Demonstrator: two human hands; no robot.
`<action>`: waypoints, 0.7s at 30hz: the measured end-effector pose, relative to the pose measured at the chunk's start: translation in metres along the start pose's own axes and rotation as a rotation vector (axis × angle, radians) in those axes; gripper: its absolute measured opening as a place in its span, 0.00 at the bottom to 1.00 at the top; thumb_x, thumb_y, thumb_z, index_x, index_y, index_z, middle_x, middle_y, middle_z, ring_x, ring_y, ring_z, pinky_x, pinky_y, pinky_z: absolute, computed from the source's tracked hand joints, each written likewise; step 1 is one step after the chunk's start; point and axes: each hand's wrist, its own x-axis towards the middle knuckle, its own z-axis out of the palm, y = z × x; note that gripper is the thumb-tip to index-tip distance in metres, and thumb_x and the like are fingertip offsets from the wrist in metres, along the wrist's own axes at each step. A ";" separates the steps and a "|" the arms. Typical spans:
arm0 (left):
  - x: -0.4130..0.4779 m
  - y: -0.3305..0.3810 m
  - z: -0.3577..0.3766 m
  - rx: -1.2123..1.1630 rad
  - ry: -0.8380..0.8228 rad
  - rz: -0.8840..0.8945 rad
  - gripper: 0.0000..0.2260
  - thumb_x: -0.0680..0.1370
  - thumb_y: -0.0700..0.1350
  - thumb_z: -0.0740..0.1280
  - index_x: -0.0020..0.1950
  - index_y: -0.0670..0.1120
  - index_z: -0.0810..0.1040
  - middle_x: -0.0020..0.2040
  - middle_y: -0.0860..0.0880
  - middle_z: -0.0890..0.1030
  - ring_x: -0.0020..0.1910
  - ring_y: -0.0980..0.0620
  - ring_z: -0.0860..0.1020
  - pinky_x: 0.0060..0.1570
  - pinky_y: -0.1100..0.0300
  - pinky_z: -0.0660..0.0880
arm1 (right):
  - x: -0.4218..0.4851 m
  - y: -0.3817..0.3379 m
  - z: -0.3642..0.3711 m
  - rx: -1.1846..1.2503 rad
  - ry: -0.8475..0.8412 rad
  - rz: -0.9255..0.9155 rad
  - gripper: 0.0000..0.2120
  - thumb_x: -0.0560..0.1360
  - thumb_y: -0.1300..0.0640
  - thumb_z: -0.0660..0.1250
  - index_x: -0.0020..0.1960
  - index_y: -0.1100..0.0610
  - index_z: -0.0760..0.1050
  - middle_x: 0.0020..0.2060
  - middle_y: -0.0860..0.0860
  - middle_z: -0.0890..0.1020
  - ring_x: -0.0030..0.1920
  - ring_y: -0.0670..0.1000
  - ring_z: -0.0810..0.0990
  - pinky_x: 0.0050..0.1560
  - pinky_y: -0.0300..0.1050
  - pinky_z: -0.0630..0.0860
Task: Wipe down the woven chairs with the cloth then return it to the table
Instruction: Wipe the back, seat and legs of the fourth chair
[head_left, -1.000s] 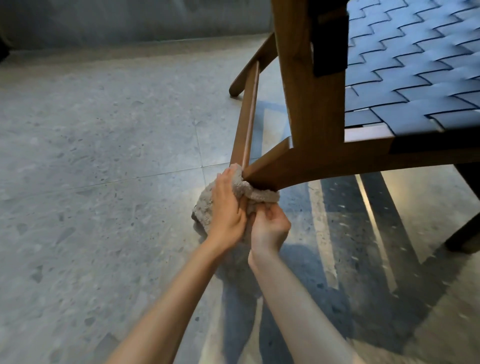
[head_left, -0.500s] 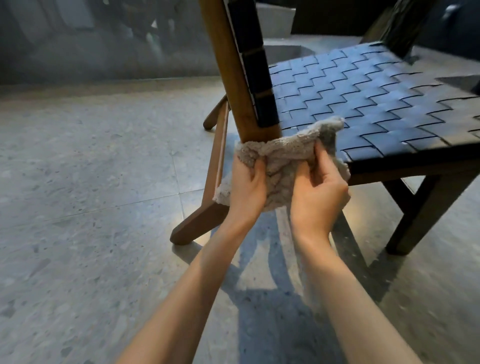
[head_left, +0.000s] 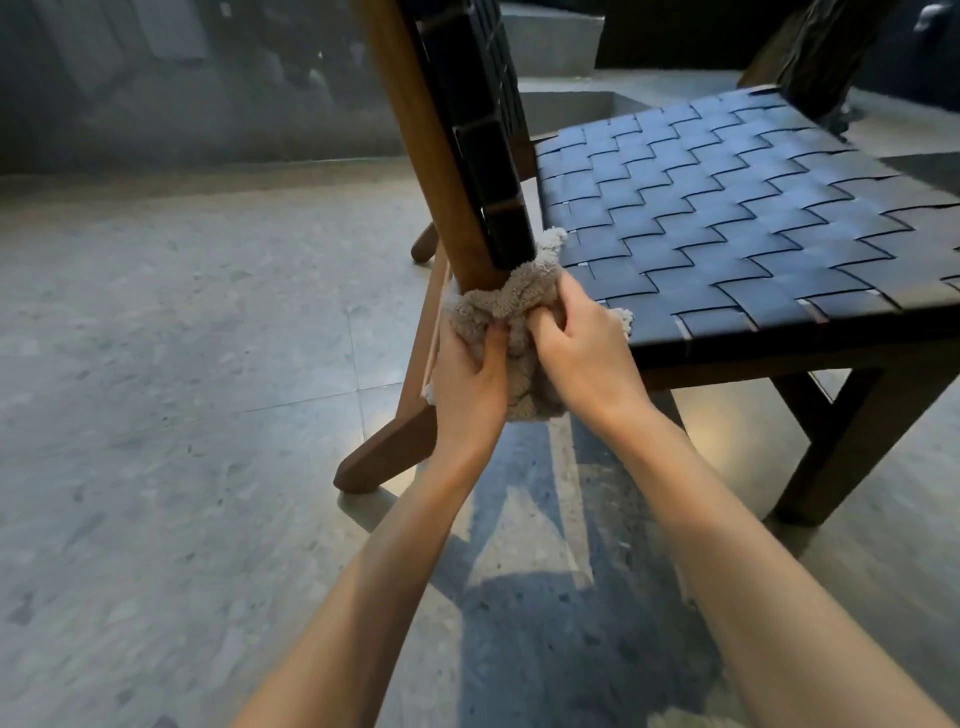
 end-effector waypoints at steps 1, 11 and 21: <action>-0.001 -0.003 0.001 0.028 0.044 0.010 0.17 0.81 0.47 0.60 0.70 0.45 0.68 0.60 0.51 0.78 0.59 0.57 0.76 0.62 0.57 0.73 | -0.002 0.005 0.002 -0.026 0.028 -0.032 0.10 0.78 0.58 0.58 0.57 0.52 0.73 0.31 0.44 0.73 0.33 0.43 0.72 0.36 0.39 0.64; 0.000 -0.016 0.003 0.239 0.282 -0.044 0.03 0.76 0.46 0.69 0.43 0.52 0.76 0.36 0.59 0.80 0.36 0.65 0.77 0.40 0.65 0.74 | -0.011 0.015 0.012 0.104 0.373 -0.100 0.14 0.73 0.56 0.70 0.58 0.52 0.82 0.44 0.51 0.86 0.43 0.50 0.83 0.45 0.43 0.77; 0.001 0.041 0.003 0.423 0.226 -0.515 0.15 0.75 0.45 0.70 0.29 0.53 0.72 0.25 0.58 0.74 0.27 0.64 0.72 0.28 0.72 0.65 | -0.006 -0.017 -0.029 0.121 0.050 0.338 0.16 0.70 0.65 0.68 0.55 0.53 0.82 0.35 0.51 0.84 0.36 0.52 0.79 0.41 0.46 0.77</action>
